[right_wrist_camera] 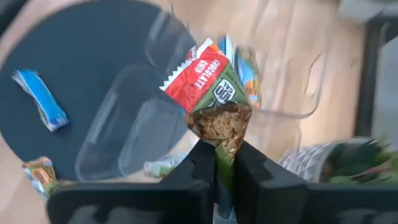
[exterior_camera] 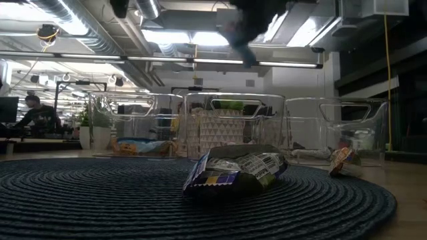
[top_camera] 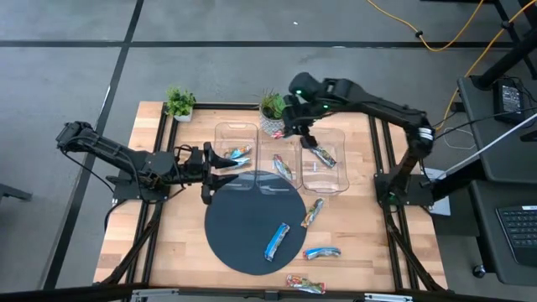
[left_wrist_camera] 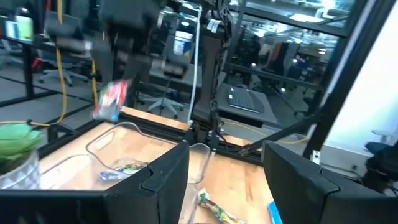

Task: Pick and place Granola Bars by type
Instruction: Put the red granola bar into the middle transparent bin

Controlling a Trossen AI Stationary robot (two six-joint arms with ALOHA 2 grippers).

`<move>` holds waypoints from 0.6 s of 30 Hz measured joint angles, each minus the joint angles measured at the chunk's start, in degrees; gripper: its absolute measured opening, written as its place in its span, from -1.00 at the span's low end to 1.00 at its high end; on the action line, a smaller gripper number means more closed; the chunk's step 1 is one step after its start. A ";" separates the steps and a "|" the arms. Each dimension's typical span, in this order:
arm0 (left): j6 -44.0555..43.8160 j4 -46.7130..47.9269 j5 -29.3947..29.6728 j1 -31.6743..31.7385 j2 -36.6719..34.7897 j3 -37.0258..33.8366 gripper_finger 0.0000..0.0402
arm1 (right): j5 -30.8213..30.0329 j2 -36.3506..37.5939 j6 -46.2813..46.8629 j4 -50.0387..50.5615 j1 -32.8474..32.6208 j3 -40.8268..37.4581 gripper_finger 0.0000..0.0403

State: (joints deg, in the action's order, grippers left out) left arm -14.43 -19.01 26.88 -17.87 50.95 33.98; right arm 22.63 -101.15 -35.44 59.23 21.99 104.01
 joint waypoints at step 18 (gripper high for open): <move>-1.40 0.01 2.21 0.02 0.00 0.00 -0.04 | -3.68 -16.79 6.77 -0.76 1.21 0.00 -0.77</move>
State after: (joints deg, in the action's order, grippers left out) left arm -15.84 -19.00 29.08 -17.85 50.95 33.98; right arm 18.95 -117.94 -28.66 58.47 23.20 104.01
